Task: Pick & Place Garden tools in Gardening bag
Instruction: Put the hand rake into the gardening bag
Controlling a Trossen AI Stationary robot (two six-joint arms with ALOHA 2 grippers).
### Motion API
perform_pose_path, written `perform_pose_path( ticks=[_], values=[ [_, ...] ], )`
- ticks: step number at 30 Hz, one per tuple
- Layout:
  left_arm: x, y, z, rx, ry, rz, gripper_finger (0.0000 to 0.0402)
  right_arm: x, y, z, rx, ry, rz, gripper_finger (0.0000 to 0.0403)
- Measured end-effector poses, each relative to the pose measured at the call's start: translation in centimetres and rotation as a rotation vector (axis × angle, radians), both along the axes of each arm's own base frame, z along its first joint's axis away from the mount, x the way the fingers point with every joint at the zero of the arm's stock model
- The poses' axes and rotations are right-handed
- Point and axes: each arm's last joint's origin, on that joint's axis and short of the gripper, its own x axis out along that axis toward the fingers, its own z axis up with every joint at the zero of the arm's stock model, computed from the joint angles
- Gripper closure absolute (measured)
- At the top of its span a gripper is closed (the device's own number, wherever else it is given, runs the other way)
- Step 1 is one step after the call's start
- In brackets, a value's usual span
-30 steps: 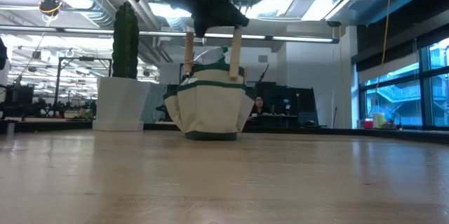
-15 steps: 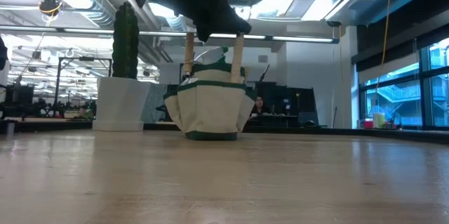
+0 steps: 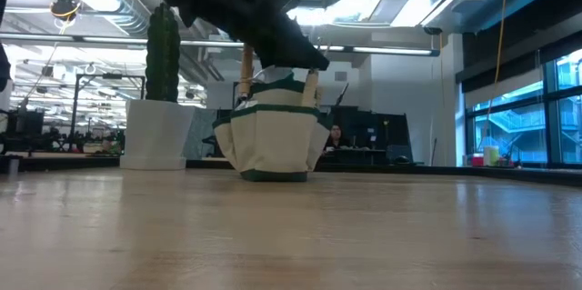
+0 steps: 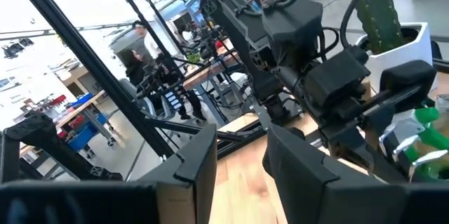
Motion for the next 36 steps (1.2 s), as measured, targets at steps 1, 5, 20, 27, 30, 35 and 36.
perform_pose_path(
  ticks=[1,5,20,27,30,35,36],
  values=[
    [0.0,0.1,0.0,-0.003,-0.001,0.005,0.0393,0.0,0.0,0.0,-0.001,0.003,0.000,0.0272],
    [-0.2,1.0,-0.1,-0.099,0.003,0.073,0.0393,0.0,0.0,-0.3,0.000,0.026,0.000,0.0272],
    [-0.3,0.2,-0.8,-0.152,0.056,0.163,0.0394,0.0,-0.1,-0.4,0.005,0.038,-0.007,0.0272],
    [-0.2,-0.6,-0.8,-0.192,0.049,0.200,0.0394,0.5,-0.5,-0.7,-0.010,0.055,-0.044,0.0272],
    [-0.1,-1.0,-0.8,-0.208,0.047,0.211,0.0394,1.0,-0.7,-1.1,0.023,0.065,-0.062,0.0272],
    [-0.1,-1.8,-0.9,-0.207,0.052,0.237,0.0394,2.1,-1.1,-2.2,0.040,0.112,-0.095,0.0272],
    [-0.1,-1.9,-1.0,-0.205,0.056,0.238,0.0394,2.3,-1.2,-2.4,0.047,0.122,-0.098,0.0272]
  ],
)
